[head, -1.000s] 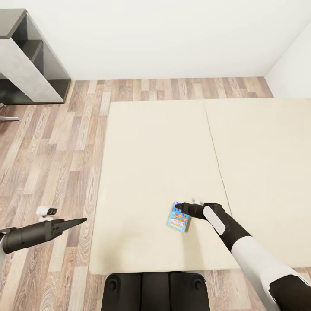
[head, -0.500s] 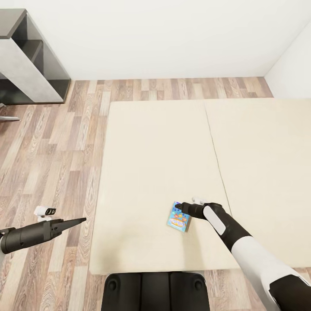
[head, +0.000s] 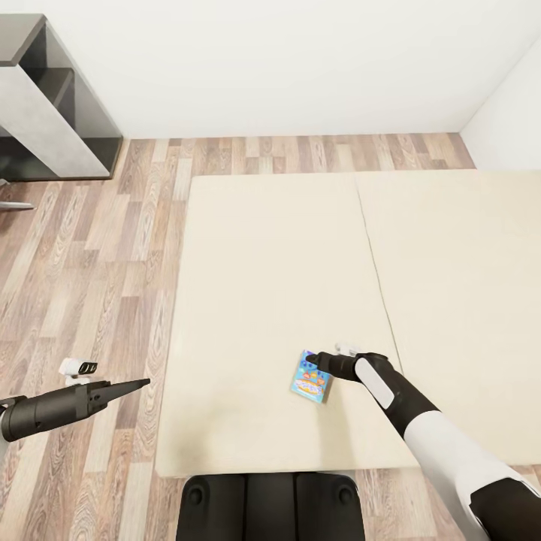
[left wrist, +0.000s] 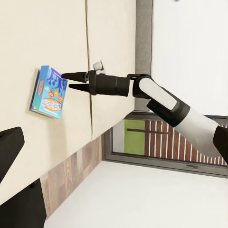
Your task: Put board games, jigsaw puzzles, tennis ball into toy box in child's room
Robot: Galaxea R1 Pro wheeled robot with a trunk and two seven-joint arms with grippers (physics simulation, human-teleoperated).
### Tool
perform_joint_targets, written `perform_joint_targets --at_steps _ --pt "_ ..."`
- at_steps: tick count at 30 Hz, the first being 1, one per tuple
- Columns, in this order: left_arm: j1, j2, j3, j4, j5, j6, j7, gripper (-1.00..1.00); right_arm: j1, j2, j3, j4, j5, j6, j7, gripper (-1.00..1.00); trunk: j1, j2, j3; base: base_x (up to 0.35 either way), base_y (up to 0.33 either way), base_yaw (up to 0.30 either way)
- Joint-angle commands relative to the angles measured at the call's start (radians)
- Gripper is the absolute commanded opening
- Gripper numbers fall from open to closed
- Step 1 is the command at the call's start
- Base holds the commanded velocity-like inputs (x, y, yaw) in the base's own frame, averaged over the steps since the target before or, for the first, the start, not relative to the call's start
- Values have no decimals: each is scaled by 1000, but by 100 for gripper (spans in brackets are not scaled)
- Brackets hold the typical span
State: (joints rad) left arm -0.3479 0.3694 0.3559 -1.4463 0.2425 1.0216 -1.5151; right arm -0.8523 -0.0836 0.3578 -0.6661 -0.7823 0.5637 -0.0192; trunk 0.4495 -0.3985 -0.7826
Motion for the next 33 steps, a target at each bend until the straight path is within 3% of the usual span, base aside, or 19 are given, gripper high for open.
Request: perform_joint_targets --at_steps 1,19,33 --pt "0 0 0 0 0 10 -4 100 -1 -2 4 -1 -3 2 -2 100 1 -2 -2 0 0 0" --pt "0 0 0 0 0 10 -2 100 -1 5 3 10 -5 -3 -3 100 1 -2 -7 0 0 0" --pt "0 0 0 0 0 9 -2 100 -1 8 3 36 -4 -12 -5 100 1 -2 -26 0 0 0"
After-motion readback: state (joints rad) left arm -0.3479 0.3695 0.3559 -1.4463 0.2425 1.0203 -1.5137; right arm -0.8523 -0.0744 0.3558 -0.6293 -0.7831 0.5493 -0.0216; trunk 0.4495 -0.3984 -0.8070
